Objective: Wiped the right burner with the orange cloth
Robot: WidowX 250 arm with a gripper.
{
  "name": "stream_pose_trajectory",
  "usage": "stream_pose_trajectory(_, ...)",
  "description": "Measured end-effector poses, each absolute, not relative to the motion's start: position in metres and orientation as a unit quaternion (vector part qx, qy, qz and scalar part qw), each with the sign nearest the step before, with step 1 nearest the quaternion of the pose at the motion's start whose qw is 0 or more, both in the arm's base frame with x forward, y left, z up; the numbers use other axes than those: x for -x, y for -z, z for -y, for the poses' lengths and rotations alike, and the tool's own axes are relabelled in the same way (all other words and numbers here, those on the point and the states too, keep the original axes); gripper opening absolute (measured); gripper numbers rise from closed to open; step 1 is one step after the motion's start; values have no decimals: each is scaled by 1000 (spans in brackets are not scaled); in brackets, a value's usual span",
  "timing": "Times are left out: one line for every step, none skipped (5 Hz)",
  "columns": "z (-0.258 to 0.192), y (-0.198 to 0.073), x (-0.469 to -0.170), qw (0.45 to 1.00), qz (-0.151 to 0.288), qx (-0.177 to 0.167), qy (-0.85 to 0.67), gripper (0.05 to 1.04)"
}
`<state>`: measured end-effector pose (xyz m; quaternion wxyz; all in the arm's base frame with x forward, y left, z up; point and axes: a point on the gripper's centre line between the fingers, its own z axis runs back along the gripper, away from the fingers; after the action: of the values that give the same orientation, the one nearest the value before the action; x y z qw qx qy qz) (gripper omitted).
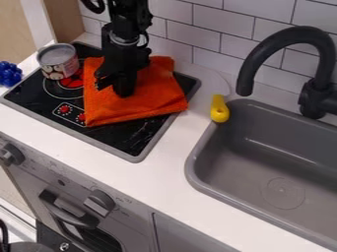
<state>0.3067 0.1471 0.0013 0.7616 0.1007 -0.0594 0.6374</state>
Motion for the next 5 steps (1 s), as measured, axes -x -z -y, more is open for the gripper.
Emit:
stream_pose_trajectory(-143,-1,-309,721,43,-96,-685,52)
stream_pose_trajectory(-142,0,-314,676,46,-90,-730,52)
stream_pose_trajectory(-145,-1,-322,659,63,-83,-744,52)
stream_pose_trajectory(-148,-1,-343,647,72,-61,-756,52)
stream_pose_trajectory(-142,0,-349,643,81,-50,-760,52)
